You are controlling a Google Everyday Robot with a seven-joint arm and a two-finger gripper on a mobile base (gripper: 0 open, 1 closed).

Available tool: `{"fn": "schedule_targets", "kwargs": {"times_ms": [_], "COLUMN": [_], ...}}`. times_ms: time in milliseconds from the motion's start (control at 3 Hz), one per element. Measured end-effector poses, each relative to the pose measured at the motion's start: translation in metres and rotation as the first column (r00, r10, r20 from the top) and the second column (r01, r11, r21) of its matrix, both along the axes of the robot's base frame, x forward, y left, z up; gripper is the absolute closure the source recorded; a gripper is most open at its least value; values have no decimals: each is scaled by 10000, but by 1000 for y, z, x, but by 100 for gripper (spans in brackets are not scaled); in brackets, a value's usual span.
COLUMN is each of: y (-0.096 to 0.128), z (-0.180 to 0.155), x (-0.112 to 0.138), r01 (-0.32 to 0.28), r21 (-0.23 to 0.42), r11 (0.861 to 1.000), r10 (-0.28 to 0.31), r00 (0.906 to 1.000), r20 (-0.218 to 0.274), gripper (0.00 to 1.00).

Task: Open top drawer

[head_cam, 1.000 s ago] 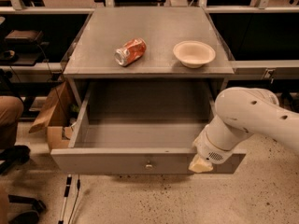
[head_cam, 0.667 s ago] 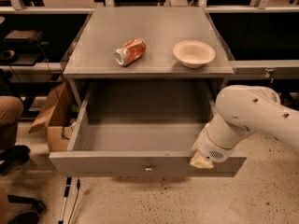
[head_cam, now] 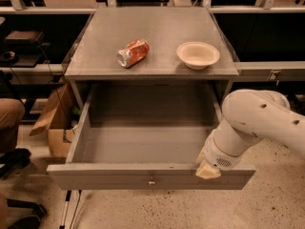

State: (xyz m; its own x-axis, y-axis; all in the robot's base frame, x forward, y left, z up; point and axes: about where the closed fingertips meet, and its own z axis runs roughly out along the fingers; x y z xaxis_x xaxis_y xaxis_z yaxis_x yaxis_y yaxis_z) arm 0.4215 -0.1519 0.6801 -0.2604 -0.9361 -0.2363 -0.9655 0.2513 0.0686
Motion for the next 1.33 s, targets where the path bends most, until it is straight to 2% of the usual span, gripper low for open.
{"fn": "schedule_targets", "kwargs": {"times_ms": [333,1000,1333], "y": [-2,-14,-13], "z": [0,-1,-1], "x": [-4,-27,-30], "r01": [6,-43,-107], "r21": [-34,-160,-143], "r11": [10000,9999,9998], "r10": [-6,39,103], "r00": [10000,9997,9995], "r20": [-38,-251,-292], "gripper": [97,50,20]}}
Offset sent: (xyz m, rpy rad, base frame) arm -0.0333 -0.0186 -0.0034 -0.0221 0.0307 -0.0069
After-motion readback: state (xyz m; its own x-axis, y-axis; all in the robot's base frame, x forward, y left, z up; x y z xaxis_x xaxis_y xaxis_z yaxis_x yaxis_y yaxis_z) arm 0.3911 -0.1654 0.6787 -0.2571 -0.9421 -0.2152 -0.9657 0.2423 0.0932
